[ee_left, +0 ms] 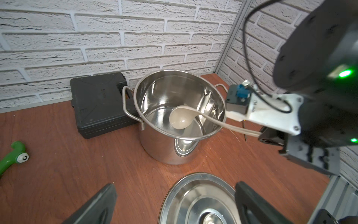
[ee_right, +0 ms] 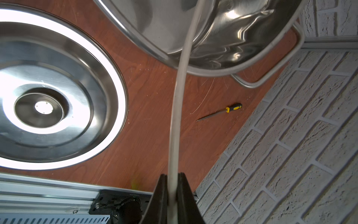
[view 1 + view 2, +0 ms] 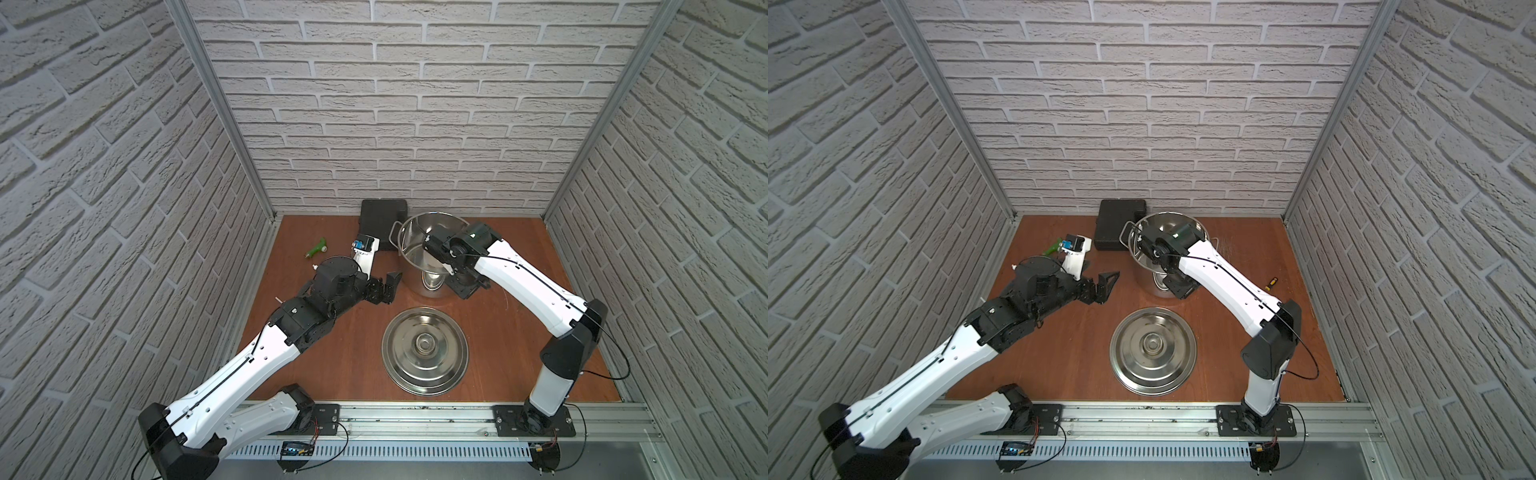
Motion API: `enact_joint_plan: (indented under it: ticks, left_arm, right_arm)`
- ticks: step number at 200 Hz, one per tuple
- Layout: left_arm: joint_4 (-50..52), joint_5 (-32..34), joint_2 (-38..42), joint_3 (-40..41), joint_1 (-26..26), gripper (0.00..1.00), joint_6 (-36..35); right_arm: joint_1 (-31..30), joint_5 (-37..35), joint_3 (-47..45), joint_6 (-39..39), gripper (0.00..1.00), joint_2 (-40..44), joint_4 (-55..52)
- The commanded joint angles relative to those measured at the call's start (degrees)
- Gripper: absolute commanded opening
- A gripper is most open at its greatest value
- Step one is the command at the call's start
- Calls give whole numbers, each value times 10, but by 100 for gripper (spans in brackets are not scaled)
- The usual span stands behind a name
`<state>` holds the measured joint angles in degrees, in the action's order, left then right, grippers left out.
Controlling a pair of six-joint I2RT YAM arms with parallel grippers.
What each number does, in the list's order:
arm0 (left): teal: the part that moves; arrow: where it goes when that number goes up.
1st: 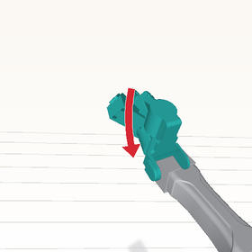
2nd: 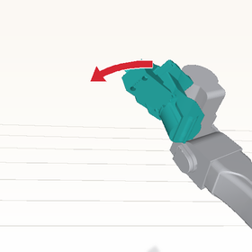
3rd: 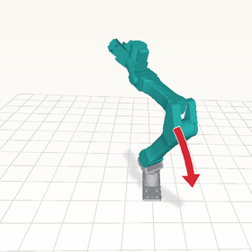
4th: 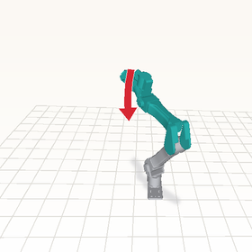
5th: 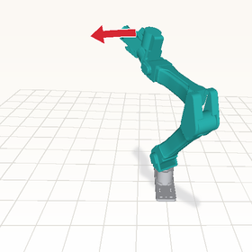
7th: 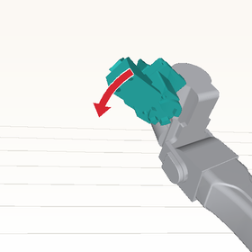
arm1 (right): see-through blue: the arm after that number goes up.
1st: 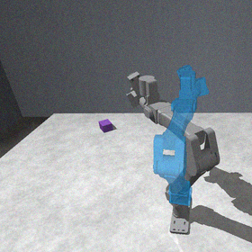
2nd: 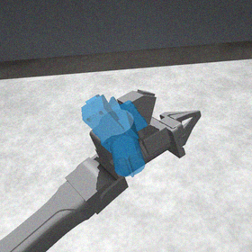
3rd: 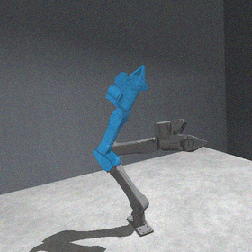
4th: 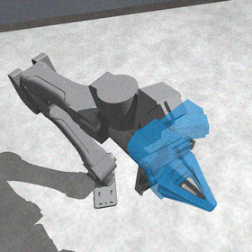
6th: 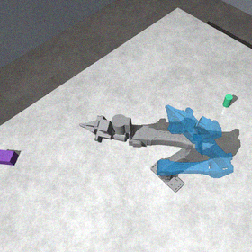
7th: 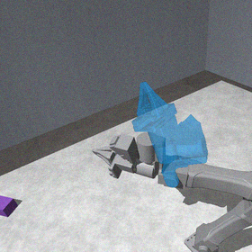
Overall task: Stir the soup with a spoon
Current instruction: Stir the soup in the pan with a stick.
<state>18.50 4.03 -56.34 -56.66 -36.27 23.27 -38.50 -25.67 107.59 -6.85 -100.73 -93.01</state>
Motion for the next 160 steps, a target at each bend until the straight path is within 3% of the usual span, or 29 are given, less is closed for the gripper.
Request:
enact_joint_plan:
  ticks: [1,77,121,160]
  left_arm:
    - [8,-21,15,17,4,98,-2]
    - [36,-33,44,38,0,98,-1]
    - [12,-57,44,27,0,98,-27]
    - [-8,-49,41,25,0,98,-52]
  right_arm:
    - [17,-8,-25,-2,2,24,-2]
    - [84,-20,77,50,2,-65,17]
    - [67,14,191,45,2,-161,1]
    - [26,23,196,37,2,-168,-6]
